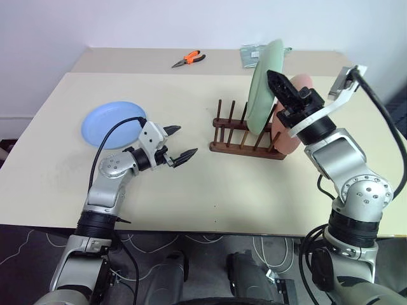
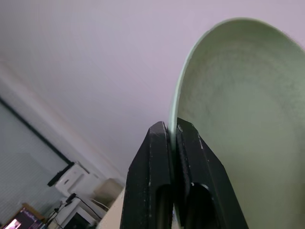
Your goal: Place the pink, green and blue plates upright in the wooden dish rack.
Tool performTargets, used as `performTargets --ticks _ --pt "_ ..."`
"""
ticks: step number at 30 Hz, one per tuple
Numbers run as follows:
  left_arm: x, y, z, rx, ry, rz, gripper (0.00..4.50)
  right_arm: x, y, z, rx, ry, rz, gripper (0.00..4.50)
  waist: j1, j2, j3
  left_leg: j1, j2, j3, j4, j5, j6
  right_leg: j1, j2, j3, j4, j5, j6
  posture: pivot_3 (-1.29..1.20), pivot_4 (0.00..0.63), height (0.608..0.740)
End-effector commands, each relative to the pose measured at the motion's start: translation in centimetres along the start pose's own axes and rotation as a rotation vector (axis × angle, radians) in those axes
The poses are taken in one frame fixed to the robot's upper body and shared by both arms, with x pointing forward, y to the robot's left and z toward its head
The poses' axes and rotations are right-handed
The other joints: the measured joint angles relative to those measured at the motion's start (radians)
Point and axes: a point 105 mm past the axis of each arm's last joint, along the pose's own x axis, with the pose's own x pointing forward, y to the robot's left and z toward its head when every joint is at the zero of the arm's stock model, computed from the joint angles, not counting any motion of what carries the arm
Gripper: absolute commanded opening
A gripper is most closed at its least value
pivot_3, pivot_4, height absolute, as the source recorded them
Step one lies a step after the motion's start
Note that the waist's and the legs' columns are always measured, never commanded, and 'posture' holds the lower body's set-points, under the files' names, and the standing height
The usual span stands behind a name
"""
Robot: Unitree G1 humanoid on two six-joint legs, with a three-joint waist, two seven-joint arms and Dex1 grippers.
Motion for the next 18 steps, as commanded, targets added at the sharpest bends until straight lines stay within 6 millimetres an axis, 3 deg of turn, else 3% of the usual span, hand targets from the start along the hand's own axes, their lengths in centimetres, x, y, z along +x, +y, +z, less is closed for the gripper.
performTargets --ticks 1,2,3,5,9,15,18 --pt "-0.1 0.0 1.0 0.021 -0.030 -0.005 4.50 0.6 0.1 0.4 -0.011 -0.011 -0.009 0.02 -0.001 0.000 0.000 0.000 0.000 0.000 0.000 0.000 0.000 0.000 0.000 0.000 0.000 0.000 0.000 0.00 0.150 0.740" --pt "-0.1 0.0 1.1 0.021 -0.030 -0.005 4.50 0.7 0.0 0.4 -0.012 -0.010 -0.016 0.67 -0.001 0.000 0.000 0.000 0.000 0.000 0.000 0.000 0.000 0.000 0.000 0.000 0.000 0.000 0.000 0.00 0.150 0.740" --pt "-0.1 0.0 1.1 0.021 -0.030 -0.005 4.50 0.8 -0.1 0.5 -0.014 -0.010 -0.020 0.93 -0.001 0.000 0.000 0.000 0.000 0.000 0.000 0.000 0.000 0.000 0.000 0.000 0.000 0.000 0.000 0.00 0.150 0.740" --pt "-0.1 0.0 1.0 0.020 -0.028 -0.004 4.50 0.9 -0.2 0.4 -0.031 -0.003 -0.025 1.88 -0.001 0.000 0.000 0.000 0.000 0.000 0.000 0.000 0.000 0.000 0.000 0.000 0.000 0.000 0.000 0.00 0.150 0.740" --pt "-0.3 -0.1 1.0 0.019 -0.023 -0.003 4.50 1.4 1.1 1.3 -0.218 -0.024 0.009 3.89 -0.001 0.000 0.000 0.000 0.000 0.001 0.000 0.000 0.000 0.000 0.000 0.000 0.000 0.000 0.000 0.00 0.150 0.740" --pt "-0.7 0.4 0.8 0.016 -0.007 0.026 4.50 2.2 3.3 3.2 -0.560 -0.041 0.087 3.89 0.000 0.000 0.000 0.000 0.000 0.001 0.000 0.000 0.000 0.000 0.000 0.000 0.000 0.000 0.000 0.00 0.150 0.740" --pt "-1.1 0.7 0.6 0.011 0.008 0.040 4.50 2.4 3.1 3.7 -0.691 -0.029 0.075 3.89 0.000 0.000 0.000 0.000 0.000 0.001 0.000 0.000 0.000 0.000 0.000 0.000 -0.001 0.000 0.000 0.00 0.150 0.740"
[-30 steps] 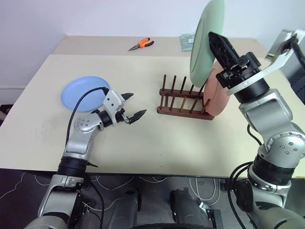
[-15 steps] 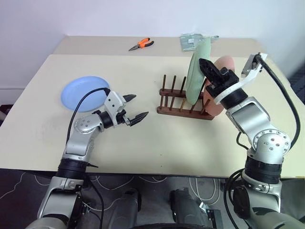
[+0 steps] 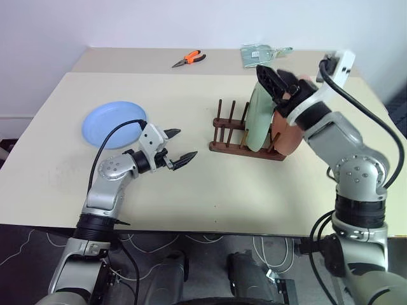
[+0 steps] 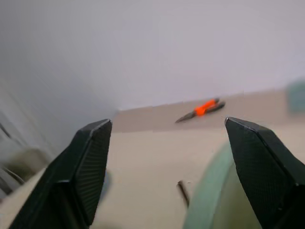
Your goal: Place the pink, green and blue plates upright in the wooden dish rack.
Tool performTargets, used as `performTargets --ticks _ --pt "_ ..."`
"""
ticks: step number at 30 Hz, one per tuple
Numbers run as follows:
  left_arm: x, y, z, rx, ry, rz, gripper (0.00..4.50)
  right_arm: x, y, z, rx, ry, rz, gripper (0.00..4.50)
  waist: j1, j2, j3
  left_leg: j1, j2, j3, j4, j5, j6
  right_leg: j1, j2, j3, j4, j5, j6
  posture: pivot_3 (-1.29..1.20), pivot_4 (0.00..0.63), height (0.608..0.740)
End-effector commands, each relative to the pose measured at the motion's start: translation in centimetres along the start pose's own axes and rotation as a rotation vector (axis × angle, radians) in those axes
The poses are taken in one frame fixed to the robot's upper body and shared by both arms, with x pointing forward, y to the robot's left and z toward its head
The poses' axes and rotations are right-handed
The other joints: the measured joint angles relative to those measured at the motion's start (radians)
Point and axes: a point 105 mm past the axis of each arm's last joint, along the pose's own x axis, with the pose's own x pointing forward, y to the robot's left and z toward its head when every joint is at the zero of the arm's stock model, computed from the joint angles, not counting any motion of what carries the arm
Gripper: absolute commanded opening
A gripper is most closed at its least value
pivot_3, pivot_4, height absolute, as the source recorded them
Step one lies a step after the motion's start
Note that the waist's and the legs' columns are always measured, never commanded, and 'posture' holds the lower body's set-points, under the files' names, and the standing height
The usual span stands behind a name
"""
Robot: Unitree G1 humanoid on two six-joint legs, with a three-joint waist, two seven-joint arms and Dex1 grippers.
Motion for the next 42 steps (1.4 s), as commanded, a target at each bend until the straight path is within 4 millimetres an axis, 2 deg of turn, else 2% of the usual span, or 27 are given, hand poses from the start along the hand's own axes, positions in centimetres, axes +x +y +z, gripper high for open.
performTargets --ticks 1,3,4,7,8,10,11,12,14,17,21,27,30,37,40,42 --pt "-0.7 0.9 0.8 0.011 -0.011 0.037 4.50 0.1 0.4 1.8 -0.173 -0.039 0.025 3.89 0.000 0.000 0.000 0.000 0.000 0.000 0.000 0.000 0.000 0.000 0.000 0.000 0.000 0.000 0.000 0.00 0.150 0.740" --pt "-1.3 2.0 0.3 -0.032 0.015 0.098 4.50 0.2 0.4 2.6 -0.297 -0.061 0.042 4.43 0.000 0.000 0.000 0.000 0.000 0.000 0.000 0.000 0.000 0.000 0.000 0.000 0.000 0.000 0.000 0.00 0.150 0.740" --pt "-1.7 2.9 0.1 -0.060 0.020 0.152 4.50 0.3 0.8 3.2 -0.365 -0.081 0.064 4.47 -0.001 0.000 0.000 0.000 0.000 0.000 0.000 0.000 0.000 0.000 0.000 0.000 0.000 0.000 0.000 0.00 0.150 0.740" --pt "-4.0 8.1 0.0 -0.056 0.026 0.508 4.50 0.8 4.9 3.3 -0.528 -0.092 0.260 4.47 -0.007 0.002 0.001 0.000 0.000 0.000 0.000 0.000 0.000 -0.001 0.000 0.000 0.000 0.000 0.000 0.00 0.150 0.740" --pt "-5.3 10.1 -0.4 -0.066 0.050 0.660 4.50 0.7 6.5 2.3 -0.570 -0.059 0.349 4.47 -0.008 0.001 0.001 0.000 0.001 0.000 0.000 0.000 0.000 -0.002 0.001 0.000 0.001 0.000 0.000 0.00 0.150 0.740" --pt "-9.1 13.4 -2.3 -0.125 0.151 0.974 4.50 -0.1 9.4 -0.9 -0.661 0.033 0.537 4.47 -0.007 0.001 0.001 0.000 0.001 -0.001 0.000 0.000 0.000 -0.002 0.001 0.000 0.001 0.000 0.000 0.00 0.150 0.740" --pt "-11.2 14.6 -3.1 -0.176 0.181 1.119 4.50 -0.4 10.2 -2.3 -0.693 0.066 0.598 4.47 -0.008 0.000 0.000 0.000 0.001 -0.002 0.000 0.000 0.000 -0.001 0.002 -0.001 0.001 0.000 0.000 0.00 0.150 0.740" --pt "-12.4 15.1 -3.6 -0.212 0.197 1.202 4.50 -0.5 10.6 -3.1 -0.712 0.081 0.628 4.47 -0.009 -0.001 0.001 0.000 0.001 -0.002 0.000 0.000 0.000 -0.001 0.002 -0.001 0.001 0.000 0.001 0.00 0.150 0.740" --pt "-15.0 15.6 -4.4 -0.356 0.178 1.369 4.50 -0.4 11.1 -4.5 -0.709 0.091 0.652 4.47 -0.006 -0.002 0.001 0.000 0.000 -0.002 0.000 0.000 0.000 -0.001 0.001 -0.001 0.000 0.000 0.001 0.00 0.150 0.740" --pt "-16.5 15.4 -5.2 -0.510 0.161 1.449 4.50 -0.8 12.1 -6.2 -0.690 0.104 0.702 4.47 0.004 -0.004 0.002 0.000 -0.001 -0.002 0.002 0.000 0.000 0.000 -0.001 -0.001 0.000 0.001 0.002 0.00 0.150 0.740" --pt "-15.1 14.4 -5.3 -0.807 0.033 1.340 4.50 -1.0 13.1 -7.8 -0.648 0.123 0.742 4.47 0.010 -0.007 0.001 0.000 -0.002 -0.004 0.002 0.000 -0.002 0.002 -0.001 -0.002 0.000 0.001 0.002 0.00 0.150 0.740" --pt "-13.2 13.4 -5.5 -0.932 0.020 1.206 4.50 -1.4 13.0 -8.6 -0.640 0.134 0.736 4.47 -0.001 -0.009 0.001 0.000 -0.002 -0.005 0.001 0.001 -0.003 0.001 0.000 -0.003 0.001 0.001 0.002 0.00 0.150 0.740" --pt "-13.6 13.4 -6.3 -0.999 0.018 1.254 3.64 -1.4 12.7 -8.5 -0.648 0.133 0.716 4.50 -0.003 -0.009 0.001 0.000 -0.001 -0.005 0.001 0.001 -0.003 0.000 0.000 -0.003 0.001 0.002 0.001 0.00 0.150 0.740" --pt "-13.7 14.1 -6.4 -1.048 -0.003 1.285 0.23 -1.0 11.5 -8.4 -0.651 0.151 0.648 4.50 0.002 -0.009 0.001 0.000 -0.001 -0.005 0.001 0.001 -0.004 0.000 0.000 -0.003 0.001 0.002 0.001 0.00 0.150 0.740" --pt "-12.5 14.7 -4.7 -0.948 -0.026 1.213 0.10 -0.8 10.9 -8.5 -0.674 0.163 0.623 4.50 0.002 -0.009 0.000 0.000 -0.001 -0.004 0.001 0.001 -0.004 0.001 0.000 -0.003 0.000 0.002 0.001 0.00 0.150 0.740" --pt "-10.3 14.9 -0.8 -0.785 -0.102 1.079 0.10 -0.6 10.4 -8.6 -0.754 0.164 0.611 4.50 0.003 -0.009 0.001 0.000 -0.001 -0.004 0.001 0.002 -0.004 0.000 0.000 -0.003 0.001 0.002 0.001 0.00 0.150 0.740"
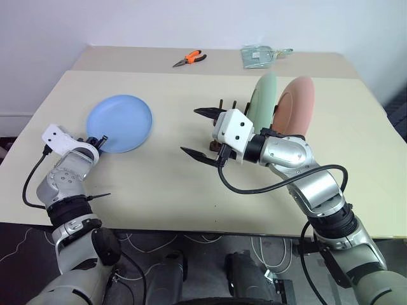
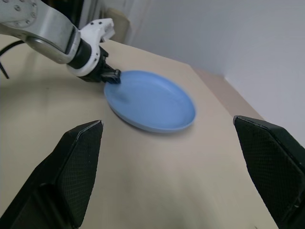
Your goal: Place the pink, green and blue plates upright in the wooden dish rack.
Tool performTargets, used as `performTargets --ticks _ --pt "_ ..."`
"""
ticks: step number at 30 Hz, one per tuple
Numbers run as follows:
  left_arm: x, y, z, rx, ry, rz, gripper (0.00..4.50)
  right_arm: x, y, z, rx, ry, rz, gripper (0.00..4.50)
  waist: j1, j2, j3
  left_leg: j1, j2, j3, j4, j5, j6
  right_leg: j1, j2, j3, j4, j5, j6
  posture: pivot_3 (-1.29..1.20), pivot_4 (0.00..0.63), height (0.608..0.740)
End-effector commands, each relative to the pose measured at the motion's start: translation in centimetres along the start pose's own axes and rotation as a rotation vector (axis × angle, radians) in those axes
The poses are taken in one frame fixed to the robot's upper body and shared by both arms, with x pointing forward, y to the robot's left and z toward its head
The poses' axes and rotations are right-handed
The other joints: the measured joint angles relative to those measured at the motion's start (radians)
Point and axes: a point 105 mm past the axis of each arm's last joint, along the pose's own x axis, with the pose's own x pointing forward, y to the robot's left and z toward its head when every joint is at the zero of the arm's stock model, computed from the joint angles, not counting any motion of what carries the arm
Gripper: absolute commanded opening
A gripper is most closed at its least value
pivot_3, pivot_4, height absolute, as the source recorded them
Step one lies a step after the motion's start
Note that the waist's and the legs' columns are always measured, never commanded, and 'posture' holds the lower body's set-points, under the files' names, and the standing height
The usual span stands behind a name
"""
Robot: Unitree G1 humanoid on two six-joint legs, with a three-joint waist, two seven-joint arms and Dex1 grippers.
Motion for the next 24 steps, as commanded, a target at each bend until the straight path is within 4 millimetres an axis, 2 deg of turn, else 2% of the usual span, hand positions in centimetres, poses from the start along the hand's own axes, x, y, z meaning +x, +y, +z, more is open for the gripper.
performTargets --ticks 1,4,6,8,9,14,17,24 --pt "-1.9 -7.6 3.5 0.197 -0.168 -0.295 0.10 -0.3 -1.2 0.2 -0.127 0.016 -0.049 4.50 0.003 -0.001 0.001 0.000 0.000 0.000 0.000 0.000 0.000 0.000 0.000 0.000 0.000 0.000 0.000 0.00 0.150 0.740" --pt "-4.0 -12.4 4.4 0.352 -0.230 -0.444 0.10 0.1 -1.3 0.1 -0.245 0.030 -0.034 4.50 0.003 -0.003 0.001 -0.001 0.000 0.000 0.000 0.001 -0.001 0.000 0.000 0.000 -0.001 0.000 0.000 0.00 0.150 0.740" --pt "-4.8 -13.9 4.6 0.380 -0.243 -0.496 0.10 0.3 -1.3 0.0 -0.293 0.034 -0.029 4.50 -0.001 -0.003 0.001 -0.001 0.000 0.001 0.000 0.001 -0.001 -0.001 0.000 0.000 -0.001 0.000 0.000 0.00 0.150 0.740" --pt "-6.8 -17.3 4.5 0.461 -0.250 -0.604 0.10 1.3 -2.4 -0.1 -0.391 0.055 -0.061 4.50 -0.009 -0.003 0.001 -0.001 0.000 0.001 -0.001 0.001 -0.002 -0.001 0.000 0.001 0.000 0.000 0.000 0.00 0.150 0.740" --pt "-7.6 -18.3 4.3 0.492 -0.249 -0.639 0.10 1.6 -2.9 -0.1 -0.433 0.065 -0.077 4.50 -0.013 -0.003 0.001 -0.001 0.001 0.002 -0.002 0.001 -0.002 -0.002 0.000 0.001 0.000 0.000 0.000 0.00 0.150 0.740" --pt "-9.8 -20.7 3.6 0.485 -0.239 -0.722 0.10 2.9 -3.8 -1.1 -0.523 0.093 -0.085 4.50 -0.024 -0.003 0.001 0.000 0.001 0.001 -0.002 0.002 -0.003 -0.001 0.001 0.001 0.000 0.000 0.000 0.00 0.150 0.740" --pt "-10.6 -21.2 3.0 0.475 -0.223 -0.759 0.00 3.4 -4.1 -1.7 -0.565 0.116 -0.084 3.58 -0.026 -0.003 0.001 0.000 0.001 0.001 -0.002 0.002 -0.003 -0.002 0.001 0.001 0.000 0.000 0.000 0.00 0.150 0.740" --pt "-10.4 -20.7 2.2 0.452 -0.190 -0.752 0.00 3.3 -3.7 -2.8 -0.612 0.148 -0.061 0.05 -0.027 -0.003 0.001 0.000 0.001 0.001 -0.002 0.002 -0.003 -0.002 0.001 0.001 0.001 0.000 -0.001 0.00 0.150 0.740"
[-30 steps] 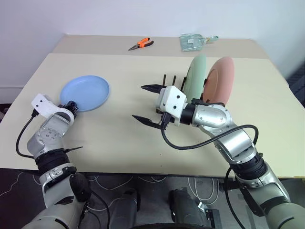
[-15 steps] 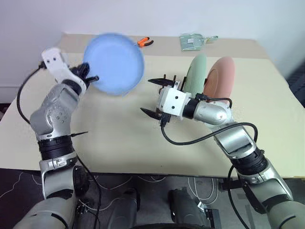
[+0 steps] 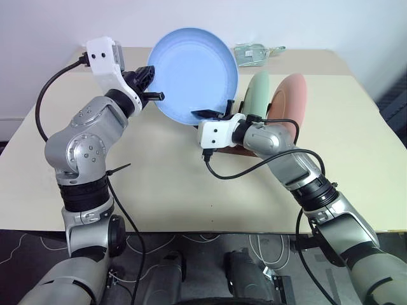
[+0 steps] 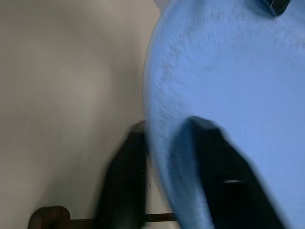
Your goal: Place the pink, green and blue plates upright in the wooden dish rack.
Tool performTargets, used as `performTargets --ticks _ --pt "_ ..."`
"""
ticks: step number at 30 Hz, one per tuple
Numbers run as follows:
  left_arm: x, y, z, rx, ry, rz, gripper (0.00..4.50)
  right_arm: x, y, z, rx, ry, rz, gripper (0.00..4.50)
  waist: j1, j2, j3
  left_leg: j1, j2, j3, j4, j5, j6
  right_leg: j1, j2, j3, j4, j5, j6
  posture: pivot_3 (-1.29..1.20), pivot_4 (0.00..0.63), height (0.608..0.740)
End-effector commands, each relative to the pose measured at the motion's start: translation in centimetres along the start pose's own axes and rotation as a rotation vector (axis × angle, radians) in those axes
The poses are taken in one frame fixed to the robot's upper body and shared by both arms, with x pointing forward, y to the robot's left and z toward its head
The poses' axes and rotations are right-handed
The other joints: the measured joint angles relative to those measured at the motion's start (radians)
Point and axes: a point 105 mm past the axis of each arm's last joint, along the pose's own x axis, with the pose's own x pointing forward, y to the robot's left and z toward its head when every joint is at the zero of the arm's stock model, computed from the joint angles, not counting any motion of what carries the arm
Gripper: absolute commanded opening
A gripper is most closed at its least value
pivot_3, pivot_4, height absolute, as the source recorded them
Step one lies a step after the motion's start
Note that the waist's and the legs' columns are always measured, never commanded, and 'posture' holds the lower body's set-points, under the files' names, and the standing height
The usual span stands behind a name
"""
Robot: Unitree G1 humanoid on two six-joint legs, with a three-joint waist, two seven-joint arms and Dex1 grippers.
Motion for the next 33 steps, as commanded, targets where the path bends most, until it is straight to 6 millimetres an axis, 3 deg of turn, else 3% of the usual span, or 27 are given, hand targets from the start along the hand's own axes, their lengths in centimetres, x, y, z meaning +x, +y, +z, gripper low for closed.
performTargets --ticks 1,4,6,8,10,12,14,17,20,24,30,33 --pt "-0.4 -1.1 1.1 -0.007 -0.048 -0.054 0.00 -0.1 -1.1 0.7 -0.033 -0.023 -0.039 0.05 0.001 0.000 0.000 0.000 0.000 0.000 0.000 0.000 0.000 0.000 0.000 0.000 0.000 0.000 0.000 0.00 0.150 0.740" --pt "-0.5 -1.3 1.6 -0.069 -0.086 -0.082 1.07 -0.1 -1.2 0.8 -0.060 -0.023 -0.054 0.00 0.004 0.000 0.000 0.000 0.000 0.000 0.000 0.000 0.000 0.001 0.000 0.000 0.000 0.000 0.000 0.00 0.150 0.740" --pt "-0.7 -0.9 4.3 -0.068 -0.224 -0.060 2.02 0.0 -1.2 1.2 -0.079 -0.031 -0.066 0.00 0.005 0.000 0.000 0.000 0.000 0.000 0.000 0.000 0.000 0.001 0.000 0.000 0.000 0.000 0.000 0.00 0.150 0.740" --pt "-1.8 2.4 8.9 -0.081 -0.460 0.092 2.97 -0.1 -1.4 1.3 -0.091 -0.035 -0.096 0.00 0.005 -0.001 0.001 0.000 0.000 0.000 0.000 0.000 0.000 0.001 0.000 0.000 0.000 0.000 0.000 0.00 0.150 0.740" --pt "-3.2 6.8 10.7 -0.022 -0.548 0.291 2.97 -0.7 -2.5 1.4 -0.067 -0.048 -0.179 0.00 -0.002 -0.001 0.001 0.000 0.000 0.000 0.000 0.001 -0.001 0.000 0.001 0.000 -0.001 0.000 -0.001 0.00 0.150 0.740" --pt "-4.3 9.6 10.5 0.150 -0.541 0.415 2.97 -1.7 -4.1 2.1 0.018 -0.097 -0.290 0.00 -0.006 0.000 0.000 0.003 0.001 0.002 -0.004 0.001 -0.002 -0.001 0.001 0.002 0.000 0.001 -0.001 0.00 0.150 0.740" --pt "-4.9 11.3 8.9 0.307 -0.484 0.443 2.97 -3.2 -6.2 3.5 0.185 -0.200 -0.418 0.00 -0.003 0.001 0.000 0.005 0.001 0.004 -0.008 0.002 -0.003 -0.001 0.001 0.004 0.000 0.001 -0.001 0.00 0.150 0.740" --pt "-4.5 11.8 5.0 0.442 -0.347 0.377 2.97 -5.3 -8.1 5.6 0.481 -0.386 -0.508 0.00 0.009 0.000 0.000 0.005 0.001 0.001 -0.012 0.004 -0.005 -0.002 0.001 0.003 0.000 0.001 -0.001 0.00 0.150 0.740" --pt "-3.1 8.5 -2.0 0.604 -0.151 0.139 2.97 -7.0 -8.4 6.9 0.902 -0.555 -0.513 0.00 0.030 -0.002 -0.001 0.003 0.000 -0.002 -0.012 0.004 -0.005 -0.001 0.001 0.001 -0.001 0.001 -0.002 0.00 0.150 0.740" --pt "-3.0 4.0 -7.3 0.591 -0.078 -0.094 2.97 -7.8 -8.0 7.0 1.239 -0.617 -0.535 0.00 0.031 -0.002 -0.001 0.003 0.000 -0.003 -0.012 0.004 -0.005 -0.001 -0.001 0.001 -0.002 0.001 -0.003 0.00 0.150 0.740" --pt "-4.1 -0.7 -10.3 0.454 -0.037 -0.351 2.97 -8.1 -6.3 6.0 1.493 -0.560 -0.580 0.00 0.018 0.001 -0.001 0.003 0.002 -0.002 -0.015 0.005 -0.006 -0.007 0.002 0.003 0.000 0.003 -0.006 0.00 0.150 0.740" --pt "-4.6 -1.5 -10.8 0.438 -0.016 -0.415 2.97 -7.9 -5.6 5.5 1.531 -0.516 -0.585 0.00 0.014 0.003 -0.001 0.003 0.004 -0.002 -0.016 0.005 -0.006 -0.007 0.004 0.003 0.000 0.002 -0.007 0.00 0.150 0.740"
